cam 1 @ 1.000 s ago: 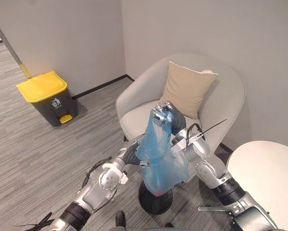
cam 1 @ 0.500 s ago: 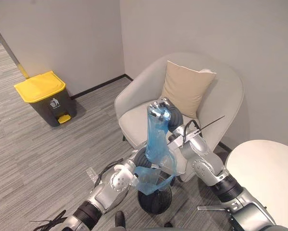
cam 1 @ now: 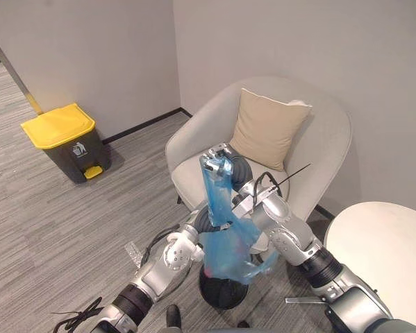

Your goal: Gather rubbish on tea table into small bin, then transfer packed bag to large trash can.

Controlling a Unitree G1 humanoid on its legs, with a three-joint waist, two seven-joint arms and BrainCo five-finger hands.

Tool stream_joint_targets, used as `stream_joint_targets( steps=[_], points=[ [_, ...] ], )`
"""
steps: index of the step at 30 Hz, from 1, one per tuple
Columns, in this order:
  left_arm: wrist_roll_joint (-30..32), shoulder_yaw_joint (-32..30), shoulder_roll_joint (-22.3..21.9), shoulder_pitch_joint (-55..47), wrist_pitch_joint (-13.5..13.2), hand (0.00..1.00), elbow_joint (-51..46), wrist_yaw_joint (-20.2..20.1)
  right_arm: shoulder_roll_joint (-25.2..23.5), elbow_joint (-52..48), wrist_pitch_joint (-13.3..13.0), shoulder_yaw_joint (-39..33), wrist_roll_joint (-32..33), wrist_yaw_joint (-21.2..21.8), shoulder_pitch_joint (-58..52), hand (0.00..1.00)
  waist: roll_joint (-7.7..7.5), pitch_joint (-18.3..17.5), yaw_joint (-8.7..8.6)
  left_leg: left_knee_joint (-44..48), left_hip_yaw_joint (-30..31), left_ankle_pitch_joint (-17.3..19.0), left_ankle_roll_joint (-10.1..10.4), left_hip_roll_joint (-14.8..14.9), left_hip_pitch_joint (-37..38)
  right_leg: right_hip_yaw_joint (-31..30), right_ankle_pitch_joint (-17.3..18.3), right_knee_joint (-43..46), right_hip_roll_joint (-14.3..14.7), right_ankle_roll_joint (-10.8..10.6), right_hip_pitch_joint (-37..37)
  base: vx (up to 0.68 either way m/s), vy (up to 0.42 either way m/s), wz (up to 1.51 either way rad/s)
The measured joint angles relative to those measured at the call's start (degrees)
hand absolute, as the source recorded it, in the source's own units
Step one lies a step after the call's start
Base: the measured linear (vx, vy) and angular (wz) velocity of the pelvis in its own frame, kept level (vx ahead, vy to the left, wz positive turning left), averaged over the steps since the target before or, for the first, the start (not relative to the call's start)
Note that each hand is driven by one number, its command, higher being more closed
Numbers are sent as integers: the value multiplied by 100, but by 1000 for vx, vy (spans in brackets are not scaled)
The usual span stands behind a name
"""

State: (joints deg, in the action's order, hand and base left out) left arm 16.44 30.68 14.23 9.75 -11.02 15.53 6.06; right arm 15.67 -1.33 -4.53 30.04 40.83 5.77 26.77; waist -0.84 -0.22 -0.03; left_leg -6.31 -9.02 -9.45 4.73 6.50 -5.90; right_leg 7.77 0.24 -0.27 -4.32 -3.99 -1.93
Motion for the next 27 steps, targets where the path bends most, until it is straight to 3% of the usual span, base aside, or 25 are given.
stream_joint_targets(
  steps=[4, 5, 16, 23, 27],
  points=[
    [-272, -193, -99, -115, 50, 100, -11, 6, -161, 0, -14, -69, -106, 47, -150, 100, 4, -3, 0, 0, 1, 2, 2, -2, 1, -1, 1, 4, -3, 0, 1, 0, 0, 0],
    [-313, -262, -117, -150, 76, 100, -15, 1, -207, 1, -25, -86, -176, 48, -225, 0, 7, -5, 0, 0, 1, 3, 4, -2, 1, 0, 1, 4, -3, 0, 1, 0, 0, 0],
    [-711, -901, -322, -376, 222, 100, -153, 51, -399, 1, -181, -572, -1563, -17, -970, 0, 5, -14, 1, 0, 9, 24, 31, -4, -1, 9, 8, 7, -15, -4, 5, 0, 0, 0],
    [-763, -1402, -522, -658, 216, 100, -639, 30, -346, -270, -424, -943, -3673, -241, -1330, 0, 3, -18, 5, -1, 25, 6, 8, -35, -1, 40, 40, 25, -32, -18, 8, 0, 0, 0],
    [-750, -1485, -454, -838, 180, 100, -210, 28, 75, -523, -839, -1196, -5258, -760, -1462, 0, -1, -20, 4, -1, 40, 8, 9, -24, 1, 53, 41, 14, -28, -19, 24, 0, 0, 0]
  ],
)
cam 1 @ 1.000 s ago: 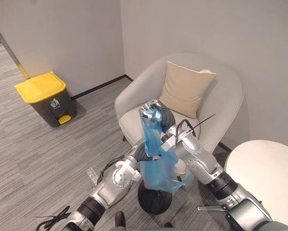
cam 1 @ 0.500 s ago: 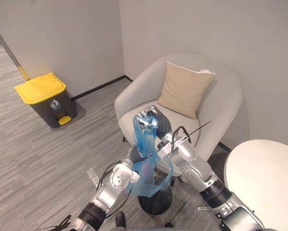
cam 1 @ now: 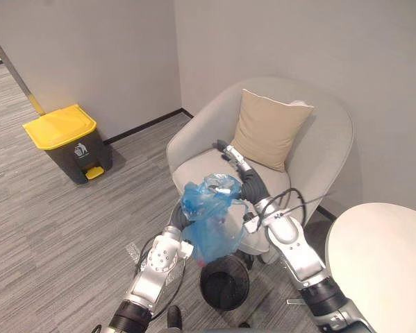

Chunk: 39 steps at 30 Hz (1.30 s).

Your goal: Gather rubbish on tea table into small bin, then transfer packed bag to large trash can.

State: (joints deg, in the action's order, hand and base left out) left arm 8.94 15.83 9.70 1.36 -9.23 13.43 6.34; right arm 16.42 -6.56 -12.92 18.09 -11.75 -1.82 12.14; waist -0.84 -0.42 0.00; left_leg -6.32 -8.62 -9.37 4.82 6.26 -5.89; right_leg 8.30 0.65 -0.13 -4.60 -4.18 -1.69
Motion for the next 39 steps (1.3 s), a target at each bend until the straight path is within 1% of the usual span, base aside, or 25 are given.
stream_joint_targets(
  steps=[1, 3, 7, 10, 11, 12, 15, 17, 19, 22, 25, 27, 31, 33, 34, 35, 37, 38, 39],
  points=[
    [-2, -21, 5, -42, 0, 100, 67, 0, 68, 0, -32, -118, -270, -135, -55, 0, -1, -1, 2, 0, 2, 0, 0, 4, 0, 2, 0, 0, 2, 0, 2, 0, 0, 0],
    [-6, -54, 32, -100, 0, 100, 98, 0, 137, 0, -51, -254, -598, -300, -218, 0, -1, -1, 4, 0, 15, 1, 1, 7, 0, 14, 2, 0, 1, 2, 9, 0, 0, 0],
    [-22, -295, -52, -169, -2, 100, 311, 0, 101, 3, -68, -538, -640, -382, -757, 0, -1, -1, 5, 0, 21, 12, 14, 9, 0, 21, 6, -1, -3, 0, 14, 0, 0, 0],
    [-156, -560, -64, -288, 4, 100, 486, 4, -261, 51, -68, -1068, -553, -383, -1128, 0, -1, -1, -3, 0, 23, 18, 20, 12, 0, 23, 25, 3, -8, -13, 12, 0, 0, 0],
    [-250, -761, -88, -366, 8, 100, 614, 5, -461, 184, -66, -1416, -353, -387, -1294, 0, -2, 0, -10, 0, 23, 26, 30, 12, 0, 25, 26, 4, -9, -12, 12, 0, 0, 0],
    [-271, -830, -98, -411, 10, 100, 650, 7, -528, 288, -68, -1548, -311, -390, -1341, 0, -2, -1, -11, 0, 23, 48, 60, 11, 0, 25, 26, 4, -10, -12, 12, 0, 0, 0],
    [-481, -1137, -119, -564, 35, 100, 843, -4, -790, 1017, -29, -1971, 115, -374, -1503, 0, -1, 0, -13, 0, 40, 63, 73, -1, 3, 50, 65, 3, 1, -43, 25, 0, 0, 3],
    [-596, -1449, -165, -638, 85, 100, 1049, -22, -999, 1700, 77, -2199, 403, -319, -1572, 0, 1, 1, -14, 0, 49, 74, 75, -3, 4, 62, 105, -2, -2, -39, 22, 0, 0, 0],
    [-697, -1650, -170, -683, 123, 100, 1270, -56, -1059, 2237, 235, -2313, 564, -244, -1620, 0, 5, 5, -9, 0, 53, 93, 71, -10, 3, 71, 139, -2, -9, -17, 26, 0, 0, 0],
    [-811, -1953, -197, -770, 151, 100, 1592, -148, -1181, 2987, 379, -2541, 737, -141, -1649, 0, 7, 6, -2, 0, 62, 113, 79, -21, 13, 87, 167, -1, -20, -31, 46, 40, 0, 3],
    [-959, -2200, -270, -816, 275, 100, 2041, -172, -1181, 3824, 546, -2758, 816, -78, -1679, 0, 26, 61, 8, 0, 111, 151, 69, -64, 110, 139, 179, 13, -56, -37, 186, 70, -1, 9],
    [-1037, -2303, -278, -892, 301, 100, 2208, -191, -1179, 4203, 599, -2807, 869, -63, -1674, 0, 31, 99, 11, 0, 107, 171, 51, -74, 156, 137, 229, 62, -68, -32, 205, 54, -3, 2],
    [-1182, -2592, -322, -914, 358, 100, 2610, -192, -1177, 4686, 719, -2821, 968, -56, -1655, 0, 28, 211, 39, 1, 104, 181, 45, -79, 203, 138, 321, 194, -81, -18, 194, 52, -12, 0],
    [-1267, -2660, -380, -928, 361, 100, 2617, -184, -1177, 4815, 734, -2850, 972, -56, -1611, 0, 1, 327, 48, 8, 63, 181, 45, -72, 226, 111, 325, 215, -80, -17, 189, 34, -8, -10],
    [-1342, -2672, -424, -930, 361, 100, 2617, -173, -1178, 4837, 790, -2867, 1012, -65, -1538, 0, -2, 474, 94, 36, -4, 181, 44, -61, 240, 53, 337, 313, -82, -13, 130, 0, 3, -24],
    [-1384, -2685, -468, -922, 364, 100, 2617, -157, -1193, 4797, 812, -2864, 1018, -89, -1459, 0, 4, 639, 132, 38, -66, 174, 37, -53, 235, -6, 380, 500, -93, -20, 35, -11, 6, -27],
    [-1490, -2717, -519, -901, 370, 100, 2613, -145, -1232, 4780, 853, -2865, 1019, -145, -1413, 0, -25, 724, 192, 76, -162, 160, 18, -51, 138, -83, 480, 892, -133, -25, -263, -50, 17, -16],
    [-1551, -2719, -560, -863, 375, 100, 2594, -135, -1253, 4767, 885, -2874, 1020, -169, -1404, 0, -36, 776, 195, 313, -124, 233, -23, -45, -60, -97, 532, 1219, -180, -64, -481, -67, 23, 7],
    [-1583, -2722, -596, -829, 379, 100, 2554, -130, -1256, 4766, 900, -2876, 1020, -172, -1409, 0, -36, 794, 198, 449, -104, 284, -45, -26, -163, -105, 536, 1347, -195, -72, -554, -47, 22, 29]
  ],
)
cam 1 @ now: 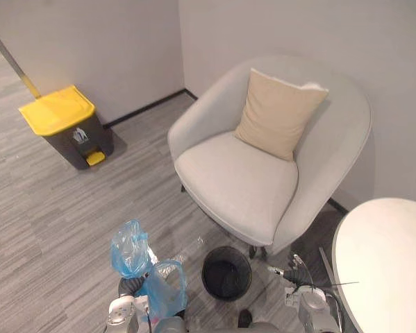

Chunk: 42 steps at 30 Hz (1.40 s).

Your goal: Gather rubbish on tea table into small bin, then transfer packed bag to large trash can.

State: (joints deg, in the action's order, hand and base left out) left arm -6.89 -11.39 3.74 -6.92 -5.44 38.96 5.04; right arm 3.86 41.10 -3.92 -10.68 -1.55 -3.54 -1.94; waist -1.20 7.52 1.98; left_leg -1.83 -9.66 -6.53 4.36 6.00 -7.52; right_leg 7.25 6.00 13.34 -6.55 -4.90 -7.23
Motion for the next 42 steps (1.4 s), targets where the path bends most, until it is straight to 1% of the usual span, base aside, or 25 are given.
stream_joint_targets(
  steps=[1, 2, 3, 4, 5, 6, 7, 10, 11, 12, 14, 15, 16, 18, 21, 22, 23, 29, 31, 35, 36, 38, 39, 40, 42],
  points=[
    [-3, -7, -69, 11, 0, 100, -140, 15, -44, -9, 29, -7, 2, -10, -37, 0, 13, 11, 37, 196, 81, 128, -88, 76, -161, -95, 68, 221, -19, -57, -94, -70, -2, 40],
    [-5, -65, -134, 20, -6, 100, -260, 23, -156, -85, 55, 4, 6, -29, -74, 0, -7, 64, 59, 360, 160, 171, -107, 43, -260, -224, 531, 1436, -121, -31, -374, -45, -33, 33],
    [-5, -64, -134, 21, -6, 100, -261, 24, -160, -90, 55, 4, 8, -31, -79, 0, -6, 65, 60, 372, 167, 173, -109, 39, -259, -228, 551, 1487, -127, -35, -382, -36, -67, 57],
    [-3, -64, -159, -11, -3, 100, -365, 38, -245, -237, 55, 103, 39, -42, -179, 0, -105, 61, 81, 659, 359, 249, -91, -32, -381, -430, 809, 2572, -246, -95, -368, -239, -451, 87],
    [-3, -116, -369, -101, -1, 100, -513, 148, -248, -440, 43, 183, 155, -183, -40, 0, -187, -9, 344, 1182, 636, 101, 60, 43, -1063, -770, 1578, 1984, 30, -34, -34, -342, -510, 79],
    [-16, -94, -485, -142, -2, 100, -525, 183, -241, -472, 39, 194, 211, -232, -11, 0, -181, -10, 460, 1143, 648, 14, 75, 60, -1173, -648, 1836, 1599, 66, 144, 53, -453, -559, 72],
    [-36, 15, -613, -146, 19, 100, -494, 227, -194, -470, 43, 187, 274, -263, 10, 0, 9, 18, 433, 1000, 845, -115, 49, 151, -1259, -404, 1855, 1534, 170, 259, 34, -257, -181, 42],
    [-66, 253, -669, -270, 25, 100, -560, 231, -169, -410, 60, 199, 280, -343, -156, 0, 107, 22, 441, 458, 855, -87, 11, 243, -1130, -75, 1854, 1642, 317, 354, -3, -225, -195, 68],
    [-110, 325, -677, -251, 24, 100, -584, 243, -147, -414, 58, 249, 279, -401, -131, 0, 182, -22, 414, 297, 784, 130, 9, 374, -1216, 107, 1702, 1500, 393, 481, -63, -122, -49, 58],
    [-122, 336, -636, -143, 25, 100, -562, 250, -156, -421, 46, 244, 280, -451, -116, 0, 112, 14, 411, 610, 529, 257, -71, 398, -1475, 344, 1509, 1226, 318, 622, -50, -112, -28, 62],
    [-121, 385, -644, -22, 25, 100, -565, 240, -167, -415, 52, 237, 282, -511, -126, 0, 53, 73, 416, 1435, 283, 239, -167, 263, -1697, 557, 1406, 1131, 171, 661, -56, -72, -36, 72],
    [-120, 442, -651, -51, 22, 100, -578, 244, -140, -415, 52, 234, 286, -556, -172, 0, 50, 69, 382, 2212, -1, 404, -368, 244, -1662, 732, 1402, 1140, 105, 664, -34, -73, -19, 93],
    [-119, 477, -648, -45, 26, 100, -574, 245, -154, -405, 52, 233, 312, -580, -172, 0, 94, 47, 299, 2741, -249, 1068, -468, 279, -1608, 977, 1403, 1123, 68, 664, 27, -48, 13, 78],
    [-118, 571, -597, 62, 25, 100, -565, 245, -183, -390, 51, 234, 400, -597, -148, 0, 109, 36, 259, 3118, -576, 1414, -526, 328, -1509, 1214, 1403, 1166, -50, 661, 41, -32, 84, 72],
    [-114, 712, -447, 227, 24, 100, -255, 244, -227, -14, 51, 151, 424, -605, -13, 0, 49, 2, 118, 2460, -792, 1275, -419, 105, -1302, 1424, 1306, 948, -111, 470, 178, -9, 100, 87],
    [-112, 838, -305, 286, 35, 100, -75, 243, -287, 203, 51, 122, 446, -604, 74, 0, -74, -44, 117, 1950, -750, 977, -431, -137, -1132, 1422, 1185, 620, -164, 324, 256, -6, 137, 52],
    [-110, 900, -222, 292, 55, 100, 25, 237, -287, 367, 44, 108, 446, -604, 159, 0, -88, -61, 109, 1407, -679, 675, -481, -331, -959, 1460, 1017, 322, -189, 275, 370, -2, 134, 46],
    [-45, 901, -6, 289, 74, 100, 368, 237, -291, 964, 66, -15, 425, -610, 428, 0, -42, -54, 86, 379, -375, 84, -664, -695, -605, 1758, 773, -57, -263, 132, 578, -46, 74, 29],
    [-33, 859, 18, 269, 80, 100, 471, 238, -298, 986, 97, -64, 413, -612, 439, 0, -47, -33, 87, 369, -304, 103, -726, -800, -608, 1841, 846, -1, -351, 70, 563, -35, 91, 26],
    [5, 837, 70, 252, 83, 100, 460, 237, -356, 1008, 147, -201, 390, -612, 436, 0, -243, 111, 48, 1250, -229, 733, -1000, -1157, -797, 2114, 1314, 639, -869, -213, 708, 98, 144, 46],
    [5, 834, 107, 218, 84, 100, 434, 239, -342, 1017, 168, -201, 389, -610, 440, 0, -284, 153, 40, 1680, -138, 1086, -979, -1185, -903, 2036, 1354, 1136, -985, -111, 704, 184, 141, 36],
    [4, 836, 99, 164, 97, 100, 360, 251, -385, 948, 173, -179, 390, -610, 463, 0, -153, 227, -34, 1910, 112, 1297, -1113, -1182, -875, 1217, 856, 2586, -1005, 685, -2, 203, 173, 52],
    [4, 834, 95, 166, 100, 100, 269, 252, -448, 935, 172, -137, 389, -604, 415, 0, -122, 269, -67, 1903, 285, 1368, -1175, -1180, -759, 654, 789, 3204, -820, 668, -334, 229, 134, 78],
    [2, 825, 96, 194, 94, 100, 205, 252, -512, 935, 172, -135, 390, -604, 358, 0, -93, 302, -96, 1837, 505, 1406, -1185, -1189, -619, 305, 1073, 3355, -487, 384, -550, 237, 93, 77],
    [2, 801, 80, 189, 93, 100, 200, 254, -596, 932, 171, -130, 389, -607, 300, 0, -129, 307, -107, 1592, 622, 1423, -1165, -1246, -353, 166, 1252, 3207, -165, 279, -898, 252, 50, 46]
  ],
)
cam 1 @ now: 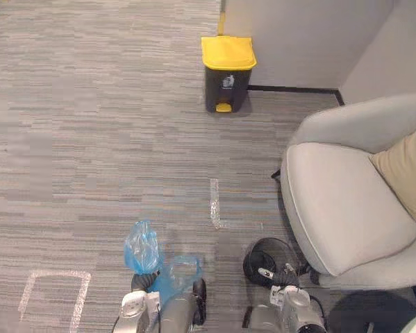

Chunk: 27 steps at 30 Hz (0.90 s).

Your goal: Gather rubbish on tea table into small bin, then transfer packed bag to large trash can.

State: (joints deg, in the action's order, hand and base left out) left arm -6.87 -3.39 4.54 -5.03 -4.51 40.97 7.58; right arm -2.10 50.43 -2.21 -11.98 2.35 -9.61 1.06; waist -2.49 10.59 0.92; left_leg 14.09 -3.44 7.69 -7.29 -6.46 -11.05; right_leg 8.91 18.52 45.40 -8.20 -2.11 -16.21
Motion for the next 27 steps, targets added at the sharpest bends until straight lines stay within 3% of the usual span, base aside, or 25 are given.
stream_joint_targets(
  steps=[3, 6, 8, 9, 11, 12, 13, 14, 15, 16, 18, 19, 20, 21, 22, 23, 24, 27],
  points=[
    [1, 2, -89, 128, 4, 100, 33, -4, 6, -12, 0, 11, 0, 1, -37, 0, -51, 74, -27, -391, 263, 7, 59, -219, 474, 164, -20, -777, 282, -55, -482, 278, 40, 43],
    [1, 7, -159, 180, 1, 100, 42, -9, 10, -34, -2, -105, 1, -2, -104, 0, -18, 90, -89, -784, 653, 73, 108, -359, 1019, 194, -395, -1675, 516, 236, -592, 402, 2, 65],
    [3, 5, -211, 234, -8, 100, 38, -8, 9, -37, -3, -199, 3, -3, -157, 0, 9, 75, -118, -777, 980, 216, 254, -360, 1270, 352, -629, -1974, 589, 379, -500, 555, -57, 92],
    [5, -11, -216, 245, -7, 100, 38, -10, -24, -51, -3, -213, 4, 0, -230, 0, -22, 52, -131, -594, 1032, 381, 395, -381, 1352, 437, -1047, -2372, 600, 506, -329, 532, -65, 78],
    [5, -96, -325, 262, -4, 100, 46, -13, -21, -161, 3, -160, 16, 4, -212, 0, 133, 41, -124, 518, 778, 703, 858, -204, 1031, 645, -1089, -2699, 735, 697, 194, 570, -45, 54],
    [6, -196, -368, 241, -2, 100, 42, -14, -14, -295, -9, -53, 17, 5, -208, 0, 182, 43, -122, 1482, 385, 687, 960, -78, 708, 623, -1067, -2949, 848, 720, 519, 722, -33, -1],
    [4, -254, -407, 202, -9, 100, -4, -26, -31, -496, -35, 180, 60, 11, -184, 0, 202, 63, -37, 3332, -411, 738, 1031, 437, 22, 391, -973, -3302, 1038, 795, 1100, 591, -14, -21],
    [4, -272, -417, 209, -7, 100, -6, -27, -40, -493, -53, 213, 71, 13, -147, 0, 191, 69, -3, 3583, -581, 811, 919, 588, -96, 323, -948, -3332, 1064, 806, 1217, 669, 1, -55],
    [4, -313, -475, 229, -2, 100, -10, -32, -56, -475, -67, 243, 152, 15, -17, 0, 175, 70, 101, 3918, -893, 981, 717, 952, -406, 123, -917, -3391, 1087, 819, 1467, 389, 28, -55],
    [4, -319, -510, 234, -1, 100, -31, -34, -55, -478, -74, 243, 220, 13, 33, 0, 172, 68, 139, 3852, -951, 1027, 672, 1089, -543, 18, -917, -3389, 1066, 819, 1570, 450, 68, -70],
    [6, -320, -555, 269, -4, 100, -108, -49, -62, -484, -73, 237, 240, -2, 68, 0, 101, 84, 217, 3079, -875, 1079, 674, 1289, -1004, -238, -831, -3382, 781, 676, 1871, 418, 132, -58],
    [6, -320, -557, 286, -4, 100, -111, -49, -59, -483, -72, 204, 240, -9, 59, 0, 101, 83, 218, 2800, -795, 1037, 741, 1287, -1102, -292, -791, -3380, 705, 608, 1936, 432, 181, -49],
    [6, -344, -575, 320, -8, 100, -110, -46, -69, -477, -68, 58, 240, -34, 72, 0, 109, 79, 229, 2007, -576, 765, 934, 1283, -1184, -404, -665, -3367, 574, 454, 2051, 446, 230, -40],
    [5, -348, -611, 321, -15, 100, -107, -42, -50, -475, -66, -39, 239, -56, 5, 0, 190, 29, 230, 1156, -335, 268, 1027, 1304, -1137, -494, -502, -3349, 533, 266, 2136, 535, 346, -67],
    [5, -349, -709, 291, -17, 100, -84, -38, 12, -440, -60, -116, 237, -58, -79, 0, 360, -38, 248, 533, -104, -730, 1209, 1469, -1093, -675, -211, -3307, 563, -14, 2206, 431, 332, -49],
    [5, -374, -624, 377, -7, 100, 26, -31, -54, -380, 1, -164, 242, -69, -72, 0, 155, -11, 224, 769, -278, -586, 1136, 1302, -1110, -774, -91, -3257, 323, -77, 2218, 400, 320, -56],
    [4, -419, -572, 461, -6, 100, 46, -14, -168, -397, 16, -187, 238, -55, -70, 0, 75, -32, 237, 871, -393, -332, 1060, 1251, -1090, -885, -183, -3160, 213, -86, 2116, 370, 288, -50],
    [4, -384, -564, 458, -8, 100, 24, -9, -161, -452, 51, -136, 211, -38, -55, 0, 40, -35, 284, 1121, -940, 196, 839, 1218, -722, -1113, -417, -2461, -89, -318, 1952, 391, 331, -72]
  ],
)
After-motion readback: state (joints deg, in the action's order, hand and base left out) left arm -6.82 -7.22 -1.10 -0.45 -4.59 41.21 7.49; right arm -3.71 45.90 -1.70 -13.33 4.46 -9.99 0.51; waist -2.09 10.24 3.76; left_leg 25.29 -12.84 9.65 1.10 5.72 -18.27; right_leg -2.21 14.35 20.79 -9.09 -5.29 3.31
